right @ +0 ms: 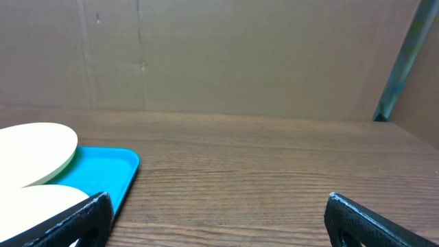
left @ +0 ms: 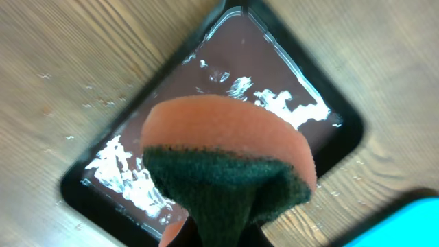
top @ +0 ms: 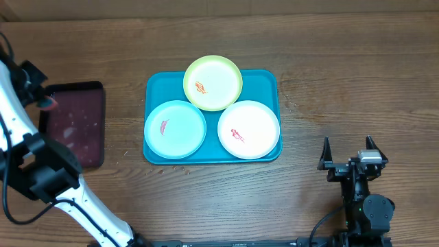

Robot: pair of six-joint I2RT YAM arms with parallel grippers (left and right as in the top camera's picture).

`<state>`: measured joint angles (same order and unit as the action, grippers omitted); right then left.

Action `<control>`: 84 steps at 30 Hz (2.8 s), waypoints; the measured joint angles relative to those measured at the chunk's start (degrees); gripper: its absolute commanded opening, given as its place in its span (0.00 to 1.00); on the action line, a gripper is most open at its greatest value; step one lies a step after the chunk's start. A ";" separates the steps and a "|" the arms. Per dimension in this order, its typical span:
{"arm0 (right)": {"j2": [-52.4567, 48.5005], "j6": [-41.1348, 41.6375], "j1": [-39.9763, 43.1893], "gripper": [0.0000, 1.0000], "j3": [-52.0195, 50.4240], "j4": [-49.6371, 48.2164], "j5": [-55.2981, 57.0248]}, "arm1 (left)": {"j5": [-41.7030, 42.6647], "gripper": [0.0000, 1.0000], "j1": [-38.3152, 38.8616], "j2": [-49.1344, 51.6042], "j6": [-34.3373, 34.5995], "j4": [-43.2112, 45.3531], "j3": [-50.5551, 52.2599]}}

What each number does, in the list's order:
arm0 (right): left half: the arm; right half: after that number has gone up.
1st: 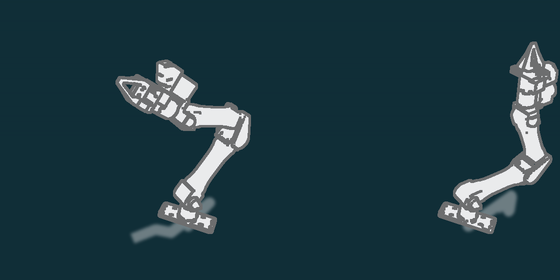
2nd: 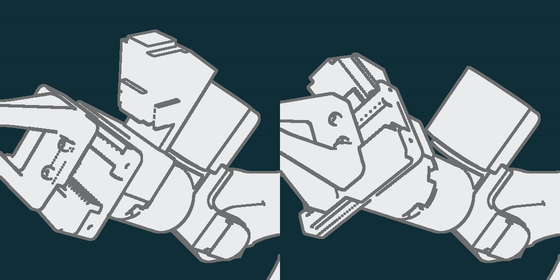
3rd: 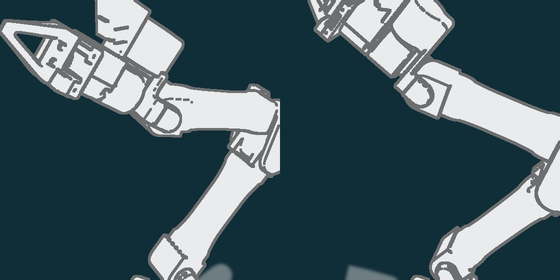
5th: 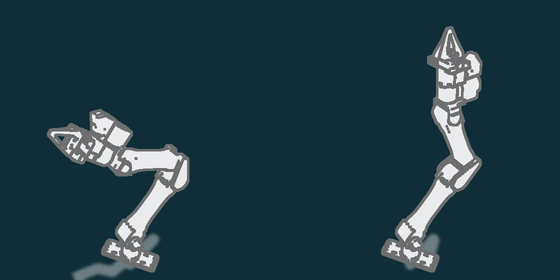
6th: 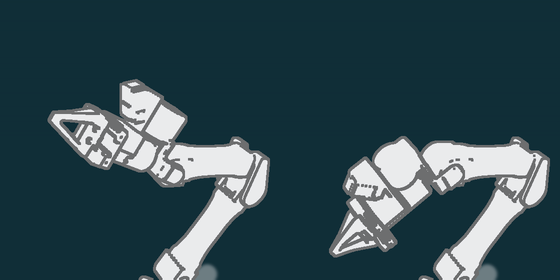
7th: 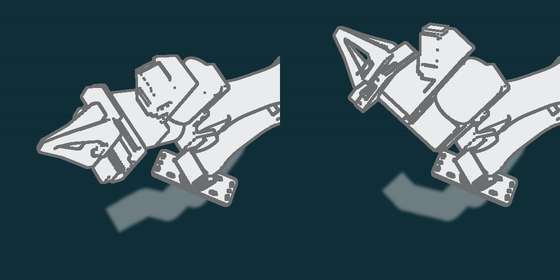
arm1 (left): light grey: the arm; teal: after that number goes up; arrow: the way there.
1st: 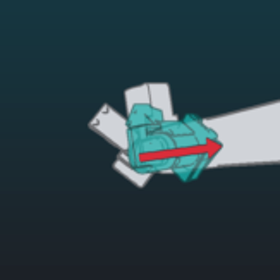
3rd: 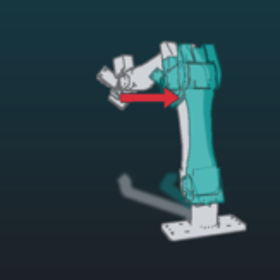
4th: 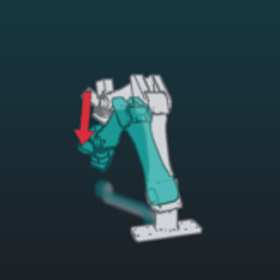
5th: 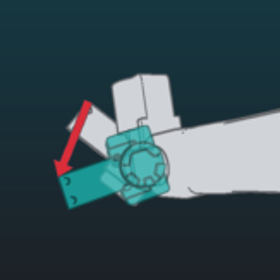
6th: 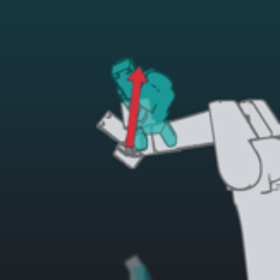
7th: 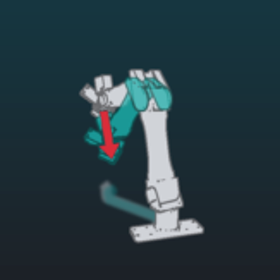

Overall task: Clean dirty plates on tray and stack at the side
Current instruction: 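Lift the sponge with the left gripper and carry it over the light blue plate, then drop the sponge onto the light blue plate and raise the left gripper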

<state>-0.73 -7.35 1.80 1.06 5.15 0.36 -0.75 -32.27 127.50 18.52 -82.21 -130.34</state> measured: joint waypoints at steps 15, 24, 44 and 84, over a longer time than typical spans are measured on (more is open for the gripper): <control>0.00 0.04 0.00 1.00 0.00 -0.02 0.00 | 8.31 0.04 -1.18 3.72 -0.92 -9.11 -7.10; 0.00 0.00 0.00 1.00 0.00 0.04 0.02 | 3.10 0.04 3.89 1.29 -2.16 2.01 11.02; 0.00 0.04 0.00 1.00 0.00 0.04 0.02 | 16.81 0.04 10.29 -8.46 -6.43 -14.14 -9.64; 0.00 0.04 0.00 1.00 0.00 0.04 0.00 | 3.89 0.77 40.70 -9.27 0.13 0.85 16.87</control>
<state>-0.73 -7.31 1.80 1.06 5.19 0.36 3.14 8.43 118.24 18.65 -81.36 -113.47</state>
